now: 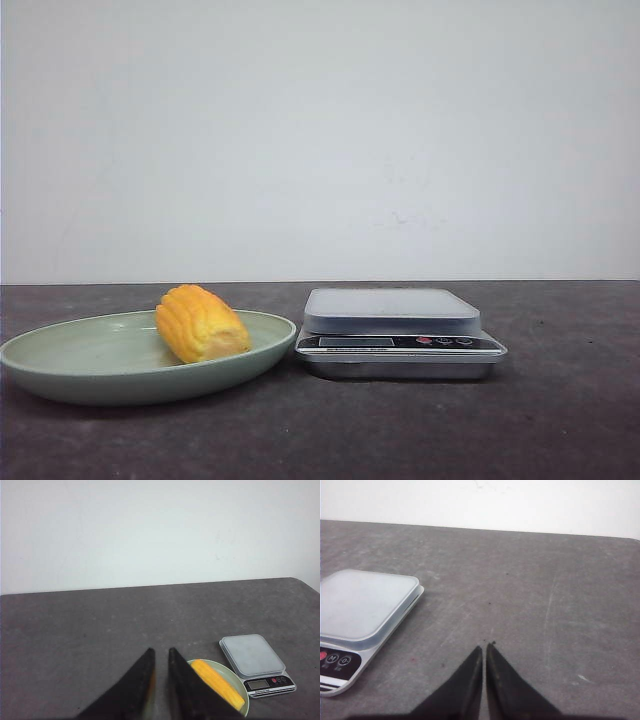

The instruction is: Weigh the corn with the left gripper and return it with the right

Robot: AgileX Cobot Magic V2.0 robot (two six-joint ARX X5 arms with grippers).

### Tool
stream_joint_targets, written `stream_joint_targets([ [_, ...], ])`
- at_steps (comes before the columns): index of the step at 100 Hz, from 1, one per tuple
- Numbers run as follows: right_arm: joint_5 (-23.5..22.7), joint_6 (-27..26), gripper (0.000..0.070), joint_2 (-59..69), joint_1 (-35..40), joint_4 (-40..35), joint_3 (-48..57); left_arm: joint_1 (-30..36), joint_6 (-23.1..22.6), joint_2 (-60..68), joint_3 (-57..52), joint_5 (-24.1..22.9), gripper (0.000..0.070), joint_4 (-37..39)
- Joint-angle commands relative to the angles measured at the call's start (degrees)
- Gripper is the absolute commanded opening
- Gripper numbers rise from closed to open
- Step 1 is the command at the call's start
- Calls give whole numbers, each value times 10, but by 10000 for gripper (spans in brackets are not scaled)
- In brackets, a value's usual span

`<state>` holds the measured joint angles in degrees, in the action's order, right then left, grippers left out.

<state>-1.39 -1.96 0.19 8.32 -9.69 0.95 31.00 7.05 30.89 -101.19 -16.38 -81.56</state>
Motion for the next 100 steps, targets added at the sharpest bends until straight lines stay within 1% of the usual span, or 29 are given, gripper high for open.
stream_joint_targets([
  [1, -1, 1, 7, 0, 0, 7, -2, 2, 1, 4, -13, -1, 2, -24],
  [78, -1, 1, 7, 0, -6, 7, -2, 2, 1, 4, -13, -1, 2, -24],
  [100, -1, 1, 7, 0, -6, 7, -2, -36, -5, -2, -12, 0, 1, -24],
])
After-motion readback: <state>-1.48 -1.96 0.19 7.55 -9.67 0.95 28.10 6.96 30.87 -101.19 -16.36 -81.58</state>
